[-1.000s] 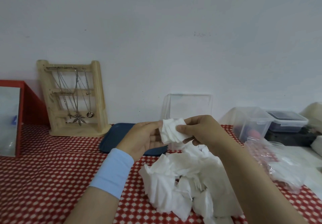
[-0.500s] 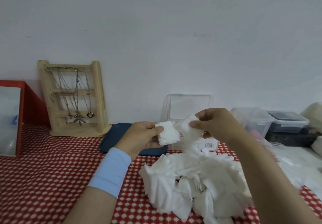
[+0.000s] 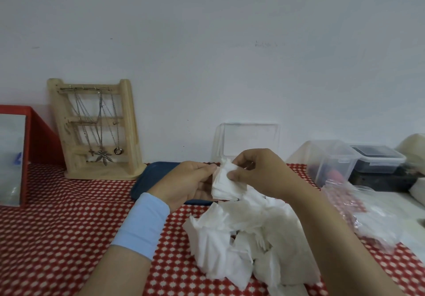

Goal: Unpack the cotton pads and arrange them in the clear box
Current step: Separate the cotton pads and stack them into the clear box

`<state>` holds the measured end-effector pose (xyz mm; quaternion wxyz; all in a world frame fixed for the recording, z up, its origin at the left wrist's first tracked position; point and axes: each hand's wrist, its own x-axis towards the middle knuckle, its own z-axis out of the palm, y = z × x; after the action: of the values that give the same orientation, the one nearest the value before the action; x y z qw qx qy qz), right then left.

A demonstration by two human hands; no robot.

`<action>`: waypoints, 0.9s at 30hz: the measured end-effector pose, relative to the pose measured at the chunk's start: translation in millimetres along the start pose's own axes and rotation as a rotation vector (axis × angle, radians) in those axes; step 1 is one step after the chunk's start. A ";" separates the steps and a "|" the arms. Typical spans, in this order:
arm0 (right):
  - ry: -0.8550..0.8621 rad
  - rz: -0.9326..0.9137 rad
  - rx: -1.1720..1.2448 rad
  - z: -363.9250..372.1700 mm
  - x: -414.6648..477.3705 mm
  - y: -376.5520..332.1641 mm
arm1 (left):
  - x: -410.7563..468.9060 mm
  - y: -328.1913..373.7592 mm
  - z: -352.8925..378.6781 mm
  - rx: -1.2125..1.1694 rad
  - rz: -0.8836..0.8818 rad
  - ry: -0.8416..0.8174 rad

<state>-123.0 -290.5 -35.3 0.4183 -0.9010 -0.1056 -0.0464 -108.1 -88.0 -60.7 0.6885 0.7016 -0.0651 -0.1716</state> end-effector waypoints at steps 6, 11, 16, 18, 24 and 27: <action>0.060 0.120 -0.013 -2.7 2.1 2.4 | -5.2 1.4 -5.7 -0.041 0.037 -0.178; 0.108 0.150 0.120 -3.3 2.3 2.5 | -1.9 -2.0 -5.2 -0.004 0.069 -0.142; 0.074 0.146 0.258 -7.1 -2.4 -1.4 | -3.9 1.4 -0.4 -0.137 0.053 -0.180; 0.075 0.139 0.274 -6.8 -3.0 -2.7 | -3.3 2.5 0.6 -0.171 0.062 -0.161; 0.161 0.157 0.460 -7.6 0.4 -1.9 | 3.4 -2.7 -0.2 -0.162 0.069 0.025; 0.090 0.181 0.527 -5.5 -2.1 -7.5 | 3.8 -2.8 2.8 -0.144 0.077 0.042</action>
<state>-126.8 -290.3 -26.5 0.6448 -0.7640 -0.0143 -0.0195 -105.9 -91.8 -63.9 0.7446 0.6505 -0.0652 -0.1345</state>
